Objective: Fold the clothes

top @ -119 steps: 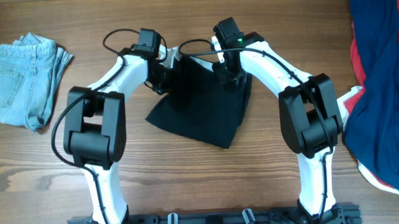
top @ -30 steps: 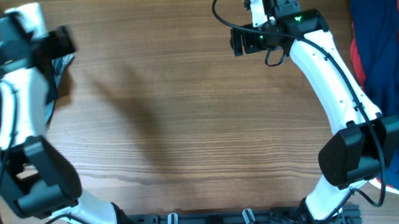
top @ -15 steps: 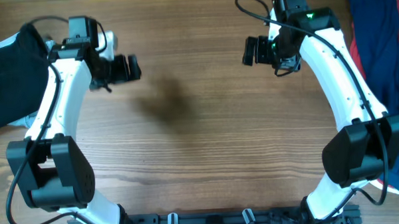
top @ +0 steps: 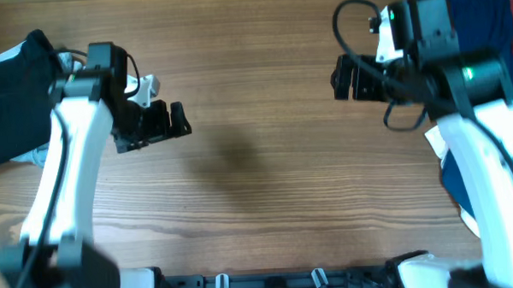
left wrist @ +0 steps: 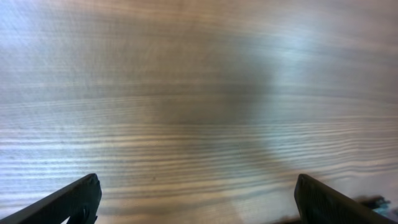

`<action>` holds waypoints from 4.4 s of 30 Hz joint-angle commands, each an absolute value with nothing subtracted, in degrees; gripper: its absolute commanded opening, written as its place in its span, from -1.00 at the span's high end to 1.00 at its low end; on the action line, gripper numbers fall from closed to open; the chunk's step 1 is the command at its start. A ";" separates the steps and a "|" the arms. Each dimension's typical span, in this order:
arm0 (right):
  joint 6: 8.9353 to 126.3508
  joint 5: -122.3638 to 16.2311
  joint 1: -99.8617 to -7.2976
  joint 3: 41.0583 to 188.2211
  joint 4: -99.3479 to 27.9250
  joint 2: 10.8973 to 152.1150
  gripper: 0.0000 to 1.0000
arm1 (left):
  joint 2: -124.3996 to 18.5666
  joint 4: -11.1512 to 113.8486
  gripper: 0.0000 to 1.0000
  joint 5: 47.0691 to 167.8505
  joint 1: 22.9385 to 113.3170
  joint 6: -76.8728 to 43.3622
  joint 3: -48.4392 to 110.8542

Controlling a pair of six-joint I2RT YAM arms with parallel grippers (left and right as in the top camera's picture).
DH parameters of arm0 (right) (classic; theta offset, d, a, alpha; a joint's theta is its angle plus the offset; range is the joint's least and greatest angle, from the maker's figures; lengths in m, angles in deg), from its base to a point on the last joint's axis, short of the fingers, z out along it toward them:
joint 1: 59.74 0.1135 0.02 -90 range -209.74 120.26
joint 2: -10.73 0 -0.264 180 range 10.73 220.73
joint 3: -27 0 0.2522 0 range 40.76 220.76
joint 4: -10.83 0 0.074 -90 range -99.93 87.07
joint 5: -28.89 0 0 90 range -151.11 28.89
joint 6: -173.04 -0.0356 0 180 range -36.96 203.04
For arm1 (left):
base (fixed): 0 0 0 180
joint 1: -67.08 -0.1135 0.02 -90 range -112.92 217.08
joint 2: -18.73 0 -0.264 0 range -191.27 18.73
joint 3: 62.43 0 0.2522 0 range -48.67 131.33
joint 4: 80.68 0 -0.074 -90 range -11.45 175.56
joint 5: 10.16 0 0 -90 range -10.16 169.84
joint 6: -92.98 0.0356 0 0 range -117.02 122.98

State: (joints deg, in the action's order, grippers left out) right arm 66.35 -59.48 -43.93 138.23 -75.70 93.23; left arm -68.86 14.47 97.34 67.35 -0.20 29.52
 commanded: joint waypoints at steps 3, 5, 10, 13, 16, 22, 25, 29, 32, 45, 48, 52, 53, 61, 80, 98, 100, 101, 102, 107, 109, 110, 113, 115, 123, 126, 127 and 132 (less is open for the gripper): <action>63.18 -63.70 -38.84 126.39 -71.87 78.33 -0.99 | -47.00 18.46 -0.99 97.36 69.19 -2.10 21.63; 62.92 -63.74 -38.57 118.54 -68.40 70.50 -1.00 | -39.35 19.36 -1.00 96.62 69.21 -2.32 18.66; 63.51 -64.36 -38.60 106.61 -64.14 57.96 -0.99 | -25.63 21.24 -1.00 94.13 69.21 -2.43 12.06; 63.49 -64.36 -38.60 105.67 -66.23 56.08 -0.99 | -22.70 20.21 -1.00 94.13 69.21 -2.41 10.57; 63.49 -64.36 -38.60 105.67 -66.61 56.43 -0.99 | -22.66 21.02 -1.00 94.19 69.21 -2.45 10.57; 63.49 -64.36 -38.60 105.67 -66.61 58.39 -0.99 | -22.90 21.50 -1.00 94.32 69.21 -2.41 10.57; 63.49 -64.36 -38.60 105.67 -66.61 59.81 -0.99 | -22.90 21.48 -1.00 94.32 69.21 -2.43 10.57; 63.51 -64.36 -38.60 105.60 -66.61 61.74 -0.99 | -22.90 21.48 -1.00 94.32 69.21 -2.43 10.57; 63.56 -64.40 -38.60 105.56 -66.63 60.95 -0.99 | -22.90 21.48 -1.00 94.32 69.21 -2.41 10.57; 69.57 -61.69 -46.99 79.83 -49.01 26.35 -0.99 | -22.90 21.48 -0.99 94.32 69.21 -2.41 10.57; 69.57 -59.15 -50.49 72.01 -42.00 19.55 -1.00 | -22.90 21.50 -0.99 94.32 69.21 -2.41 10.57; 69.61 -59.15 -52.74 64.77 -33.23 13.30 -0.99 | -22.90 21.48 -1.00 94.32 69.21 -2.41 10.57; 69.59 -60.09 -52.89 63.18 -31.57 12.17 -0.99 | -22.90 21.50 -1.00 94.32 69.21 -2.43 10.57; 77.63 -57.73 -52.98 50.92 -11.35 10.94 -0.99 | -22.90 21.48 -0.99 94.32 69.21 -2.41 10.57; 77.46 -59.83 -52.98 44.05 -9.65 10.92 -0.99 | -22.90 21.50 -1.00 94.32 69.21 -2.43 10.57; 77.48 -59.81 -52.98 44.05 -9.63 11.01 -0.99 | -22.90 21.50 -0.99 94.32 69.21 -2.41 10.57; 77.48 -59.83 -52.98 44.05 -9.63 11.01 -0.99 | -22.90 21.50 -1.00 94.32 69.21 -2.43 10.57; 77.46 -59.83 -52.98 44.05 -9.63 11.01 -0.99 | -22.90 21.48 -1.00 94.32 69.21 -2.43 10.57; 77.46 -59.81 -52.98 44.05 -9.63 10.98 -0.99 | -22.90 21.50 -0.99 94.32 69.21 -2.41 10.57; 77.50 -59.81 -52.98 44.05 -9.63 11.01 -0.99 | -21.19 21.24 -0.99 93.65 69.21 -2.41 10.57; 77.48 -59.83 -52.98 44.05 -9.63 11.01 -0.99 | -18.28 18.97 -0.99 93.25 69.21 -2.19 10.53; 77.48 -59.83 -52.98 44.05 -9.63 10.98 -1.00 | -16.80 18.05 -0.99 93.21 69.21 -2.14 10.36; 77.48 -59.83 -52.98 44.05 -9.63 11.01 -1.00 | -10.35 18.90 -1.00 90.83 69.21 -1.75 7.14; 77.50 -59.83 -52.98 44.05 -9.63 11.01 -0.99 | -6.46 20.32 -1.00 88.68 69.21 -1.75 3.71; 77.48 -59.83 -52.98 44.05 -9.63 11.01 -1.00 | 11.70 37.79 -0.99 87.20 69.21 -1.77 -19.72; 77.48 -59.83 -52.98 44.05 -9.63 11.01 -0.99 | 17.93 49.52 -0.99 87.22 69.21 -1.77 -29.69; 77.46 -59.83 -52.98 44.05 -9.63 11.01 -0.99 | 18.52 54.33 -1.00 87.22 69.21 -1.77 -32.61; 77.48 -59.81 -52.98 44.05 -9.63 11.01 -0.99 | 18.54 80.84 -1.00 87.22 69.21 2.86 -43.89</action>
State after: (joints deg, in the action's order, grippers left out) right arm 78.13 -59.28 -52.69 44.10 -9.71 11.62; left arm 17.67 71.93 87.74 68.90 -1.38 -38.78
